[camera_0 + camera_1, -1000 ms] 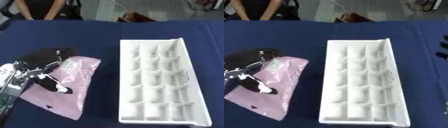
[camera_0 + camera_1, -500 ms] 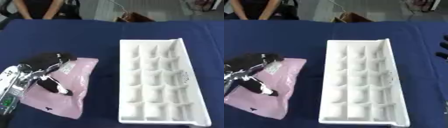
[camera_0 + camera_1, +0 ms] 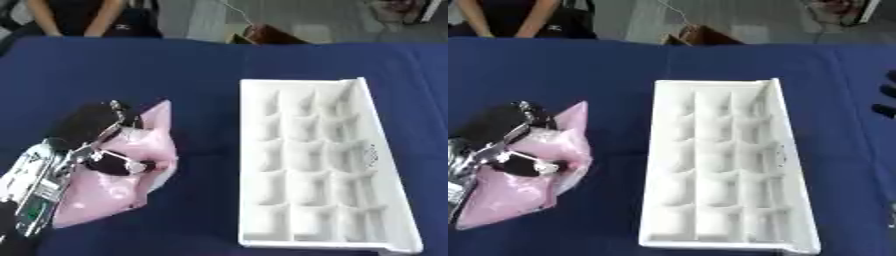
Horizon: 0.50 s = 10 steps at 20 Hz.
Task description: Pick up objects on the table and place them in the box.
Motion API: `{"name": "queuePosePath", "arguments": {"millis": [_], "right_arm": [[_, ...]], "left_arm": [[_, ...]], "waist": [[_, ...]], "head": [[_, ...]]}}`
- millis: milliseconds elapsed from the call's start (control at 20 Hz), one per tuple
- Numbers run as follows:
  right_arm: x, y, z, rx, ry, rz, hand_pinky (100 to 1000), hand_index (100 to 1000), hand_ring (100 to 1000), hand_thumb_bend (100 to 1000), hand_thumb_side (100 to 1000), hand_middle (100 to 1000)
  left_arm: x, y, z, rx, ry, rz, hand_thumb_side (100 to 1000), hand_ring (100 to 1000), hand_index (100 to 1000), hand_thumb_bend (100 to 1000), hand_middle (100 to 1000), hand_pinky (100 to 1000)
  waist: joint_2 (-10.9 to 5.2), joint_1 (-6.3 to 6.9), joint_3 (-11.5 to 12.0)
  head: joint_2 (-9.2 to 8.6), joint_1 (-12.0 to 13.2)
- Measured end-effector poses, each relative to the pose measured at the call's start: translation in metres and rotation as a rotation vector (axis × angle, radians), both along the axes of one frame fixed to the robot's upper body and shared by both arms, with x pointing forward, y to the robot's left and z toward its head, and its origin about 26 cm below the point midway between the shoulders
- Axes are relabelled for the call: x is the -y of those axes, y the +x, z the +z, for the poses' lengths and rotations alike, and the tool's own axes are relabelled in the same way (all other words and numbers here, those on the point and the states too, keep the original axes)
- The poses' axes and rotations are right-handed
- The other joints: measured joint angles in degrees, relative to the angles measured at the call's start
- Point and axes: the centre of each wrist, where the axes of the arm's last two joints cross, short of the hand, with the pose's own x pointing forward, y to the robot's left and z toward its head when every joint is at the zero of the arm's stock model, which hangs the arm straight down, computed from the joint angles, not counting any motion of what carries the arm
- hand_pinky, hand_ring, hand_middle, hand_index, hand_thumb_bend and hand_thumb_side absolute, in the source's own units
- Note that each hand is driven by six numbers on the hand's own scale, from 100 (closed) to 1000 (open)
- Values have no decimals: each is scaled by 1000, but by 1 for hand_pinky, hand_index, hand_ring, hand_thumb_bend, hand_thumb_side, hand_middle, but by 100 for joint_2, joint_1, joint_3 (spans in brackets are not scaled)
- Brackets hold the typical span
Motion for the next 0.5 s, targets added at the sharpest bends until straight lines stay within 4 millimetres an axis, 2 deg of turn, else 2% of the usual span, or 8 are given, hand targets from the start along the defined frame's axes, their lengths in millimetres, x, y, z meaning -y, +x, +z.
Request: {"name": "queuePosePath", "arguments": {"millis": [50, 100, 200, 250, 350, 500], "right_arm": [[0, 0, 0, 0, 0, 0, 750, 940, 842, 100, 921, 836], [0, 0, 0, 0, 0, 0, 751, 940, 842, 100, 921, 835], [0, 0, 0, 0, 0, 0, 750, 940, 842, 100, 921, 835], [0, 0, 0, 0, 0, 0, 751, 940, 842, 100, 921, 835], [0, 0, 0, 0, 0, 0, 751, 940, 842, 100, 921, 835], [0, 0, 0, 0, 0, 0, 750, 940, 842, 100, 921, 835]], "left_arm": [[0, 2, -1, 13, 2, 5, 100, 100, 244, 317, 152, 100], [-1, 3, -3, 21, 7, 8, 100, 100, 220, 365, 107, 100], [-5, 4, -4, 21, 24, 8, 100, 100, 198, 503, 100, 100], [-6, 5, -3, 18, 33, 3, 100, 100, 189, 484, 100, 100], [-9, 6, 0, 2, 53, -16, 100, 100, 176, 388, 100, 100], [-15, 6, 11, -42, 93, -53, 100, 100, 172, 335, 100, 100]], "waist": [[-7, 2, -1], [-14, 7, -3], [-26, 26, -8], [-27, 34, -13], [-27, 37, -15], [-27, 74, -10]], "head": [[1, 0], [1, 0], [2, 1], [2, 1], [2, 1], [3, 0]]}}
